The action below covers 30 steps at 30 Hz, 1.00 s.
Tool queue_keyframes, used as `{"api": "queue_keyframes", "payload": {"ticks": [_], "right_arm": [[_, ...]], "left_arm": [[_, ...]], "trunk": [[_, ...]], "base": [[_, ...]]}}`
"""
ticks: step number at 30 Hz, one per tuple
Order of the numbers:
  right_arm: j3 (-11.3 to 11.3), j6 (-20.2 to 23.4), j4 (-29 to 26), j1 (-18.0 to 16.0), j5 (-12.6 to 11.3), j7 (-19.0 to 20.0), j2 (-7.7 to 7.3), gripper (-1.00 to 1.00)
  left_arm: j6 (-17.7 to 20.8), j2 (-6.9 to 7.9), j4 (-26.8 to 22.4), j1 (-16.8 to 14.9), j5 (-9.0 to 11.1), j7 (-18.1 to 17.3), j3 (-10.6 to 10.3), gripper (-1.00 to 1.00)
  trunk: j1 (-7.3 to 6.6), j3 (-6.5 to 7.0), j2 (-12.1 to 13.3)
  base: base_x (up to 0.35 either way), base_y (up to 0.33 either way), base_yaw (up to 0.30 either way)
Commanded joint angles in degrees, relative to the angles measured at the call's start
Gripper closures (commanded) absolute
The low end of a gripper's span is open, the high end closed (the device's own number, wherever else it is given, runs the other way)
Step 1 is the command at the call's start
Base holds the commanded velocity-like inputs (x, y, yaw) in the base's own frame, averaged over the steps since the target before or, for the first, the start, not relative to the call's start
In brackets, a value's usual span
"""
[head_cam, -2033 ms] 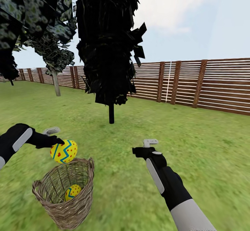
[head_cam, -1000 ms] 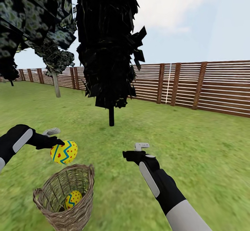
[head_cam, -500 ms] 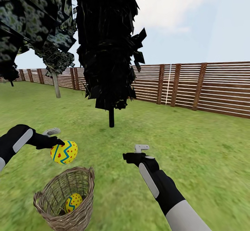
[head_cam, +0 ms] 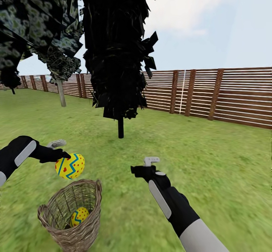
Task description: Take the three Easter eggs out of the wicker basket on the lawn in the garden, then place them on the lawn next to a single tree (choose any tree) so that all three eggs are next to the same tree and none are left in the basket.
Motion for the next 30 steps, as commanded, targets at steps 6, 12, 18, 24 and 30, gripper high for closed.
{"api": "queue_keyframes", "payload": {"ticks": [6, 12, 18, 24, 30], "right_arm": [[1.9, -1.07, -0.07, -0.05, -0.63, -0.57, -0.01, -1.0], [2.07, -1.12, -0.07, -0.04, -0.63, -0.56, 0.06, -1.0], [2.09, -1.19, -0.07, -0.04, -0.63, -0.56, 0.07, -1.0], [2.09, -1.29, -0.07, -0.01, -0.63, -0.56, 0.08, -1.0], [2.13, -1.3, -0.07, -0.02, -0.63, -0.56, 0.13, -1.0]], "left_arm": [[0.0, 0.06, -0.02, -0.08, -0.5, -0.58, -0.22, 1.0], [0.0, 0.01, -0.07, -0.08, -0.55, -0.5, 1.61, 1.0], [0.0, -0.06, -0.11, -0.08, -0.56, -0.41, 2.12, 1.0], [0.0, -0.08, -0.13, -0.08, -0.57, -0.33, 2.16, 1.0], [0.0, -0.08, -0.19, -0.08, -0.57, -0.16, 2.16, 1.0]], "trunk": [[-0.03, 0.06, -0.04], [-0.03, 0.1, -0.04], [-0.03, 0.1, -0.04], [-0.03, 0.1, -0.04], [-0.03, 0.1, -0.04]], "base": [[-0.156, -0.124, 0.109], [-0.013, -0.01, 0.274], [-0.195, -0.035, 0.288], [-0.184, -0.016, 0.205], [-0.16, -0.001, 0.114]]}}
